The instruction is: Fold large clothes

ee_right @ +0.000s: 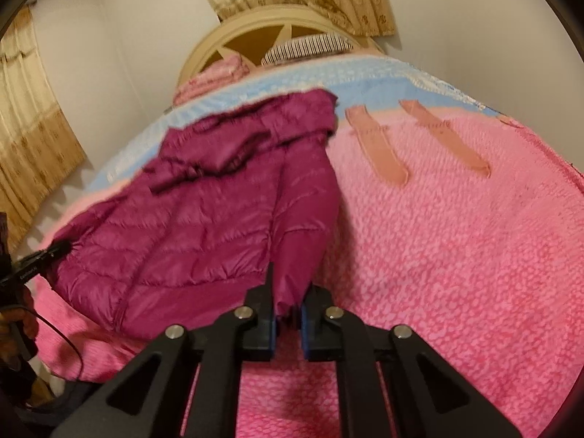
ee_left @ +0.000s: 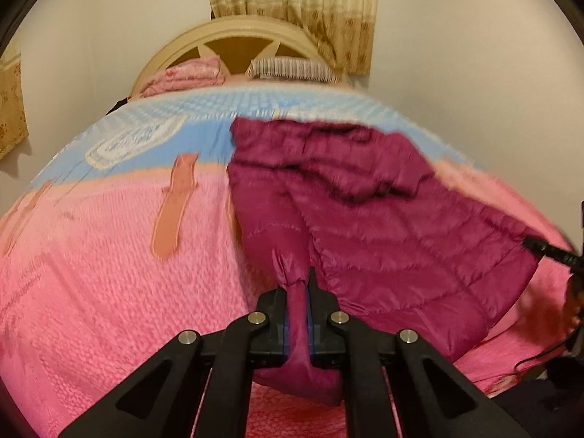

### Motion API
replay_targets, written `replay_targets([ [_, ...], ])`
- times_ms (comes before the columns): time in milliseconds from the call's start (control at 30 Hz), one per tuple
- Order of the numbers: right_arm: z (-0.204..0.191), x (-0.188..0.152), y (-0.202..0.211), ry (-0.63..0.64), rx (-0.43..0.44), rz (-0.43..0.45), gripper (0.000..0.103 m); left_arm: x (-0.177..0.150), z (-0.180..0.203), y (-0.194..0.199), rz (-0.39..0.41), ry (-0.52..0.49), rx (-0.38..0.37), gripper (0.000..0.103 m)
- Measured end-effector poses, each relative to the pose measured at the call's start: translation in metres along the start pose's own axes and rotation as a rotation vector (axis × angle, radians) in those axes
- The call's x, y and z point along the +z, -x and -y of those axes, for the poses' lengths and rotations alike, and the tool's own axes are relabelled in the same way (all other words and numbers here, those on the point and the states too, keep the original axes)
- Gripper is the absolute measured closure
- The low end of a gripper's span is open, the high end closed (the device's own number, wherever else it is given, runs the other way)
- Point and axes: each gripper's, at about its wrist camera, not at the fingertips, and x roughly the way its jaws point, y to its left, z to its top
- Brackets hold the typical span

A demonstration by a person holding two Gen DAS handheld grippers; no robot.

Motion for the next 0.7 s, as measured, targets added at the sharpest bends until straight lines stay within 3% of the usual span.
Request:
replay_targets([
  [267, -0.017, 0.032, 0.075, 0.005, 0.078, 0.17, 0.093, 0.031, -0.002, 0.076, 0.127, 0.011, -0.094, 0.098],
  [433, -0.035, 0.049, 0.123, 0.052, 0.098, 0.294, 0.093, 0.04, -0.005, 0.11, 0.175, -0.013, -0.102, 0.098],
  [567, -0.045, 0.066, 0.12, 0.09, 0.09, 0.331, 0.093, 0.058, -0.022, 0.076, 0.147, 0.002, -0.087, 0.098],
  [700, -0.049, 0.1, 0.077, 0.107, 0.05, 0.327, 0.094, 0.09, -0.04, 0.017, 0.112, 0.042, -0.079, 0.098],
])
